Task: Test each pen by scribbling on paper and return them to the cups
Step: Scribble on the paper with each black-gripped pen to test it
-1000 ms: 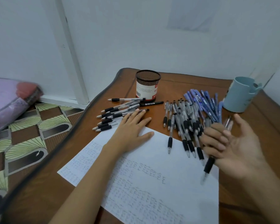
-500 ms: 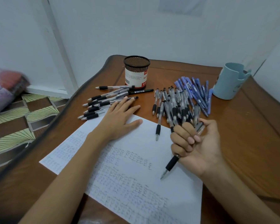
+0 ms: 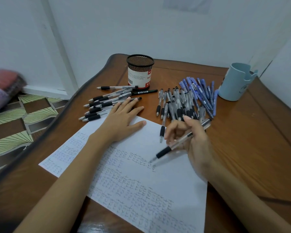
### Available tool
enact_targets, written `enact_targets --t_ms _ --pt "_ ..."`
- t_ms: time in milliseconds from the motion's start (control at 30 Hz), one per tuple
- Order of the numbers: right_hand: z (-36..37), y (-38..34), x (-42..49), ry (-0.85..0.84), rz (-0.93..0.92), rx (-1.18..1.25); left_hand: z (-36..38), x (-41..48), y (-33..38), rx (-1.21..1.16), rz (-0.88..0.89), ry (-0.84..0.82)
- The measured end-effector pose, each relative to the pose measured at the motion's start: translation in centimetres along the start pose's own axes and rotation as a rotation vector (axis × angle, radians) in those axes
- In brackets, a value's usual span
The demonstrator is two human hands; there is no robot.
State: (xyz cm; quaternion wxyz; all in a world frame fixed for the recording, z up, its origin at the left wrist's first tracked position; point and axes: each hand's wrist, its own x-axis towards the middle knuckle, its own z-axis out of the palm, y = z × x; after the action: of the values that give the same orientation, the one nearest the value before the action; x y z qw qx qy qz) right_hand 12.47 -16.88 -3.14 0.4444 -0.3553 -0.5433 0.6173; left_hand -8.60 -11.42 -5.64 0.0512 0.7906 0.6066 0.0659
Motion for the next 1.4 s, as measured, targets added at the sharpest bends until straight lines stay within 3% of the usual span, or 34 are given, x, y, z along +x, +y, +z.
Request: enact_targets --t_ms 200,267,400,567,767,1400 --pt "-0.6 -0.7 0.0 -0.1 0.215 -0.023 0.0 0.0 0.0 -0.012 0.005 0.004" --pt "-0.2 -0.6 -0.2 -0.151 0.174 -0.012 0.0 0.0 0.0 -0.014 0.005 0.008" --pt "0.6 1.0 -0.7 -0.098 0.073 -0.082 -0.1 0.0 0.0 -0.013 0.002 0.012" --pt "1.2 0.9 -1.0 -0.231 0.044 -0.117 -0.1 -0.1 0.1 -0.015 -0.003 0.005" --pt "1.8 1.4 -1.5 -0.036 -0.085 -0.312 -0.1 0.1 0.1 0.004 -0.017 -0.006" --pt "1.8 2.2 -1.2 -0.056 -0.136 -0.453 -0.1 0.0 0.1 0.015 -0.014 -0.006"
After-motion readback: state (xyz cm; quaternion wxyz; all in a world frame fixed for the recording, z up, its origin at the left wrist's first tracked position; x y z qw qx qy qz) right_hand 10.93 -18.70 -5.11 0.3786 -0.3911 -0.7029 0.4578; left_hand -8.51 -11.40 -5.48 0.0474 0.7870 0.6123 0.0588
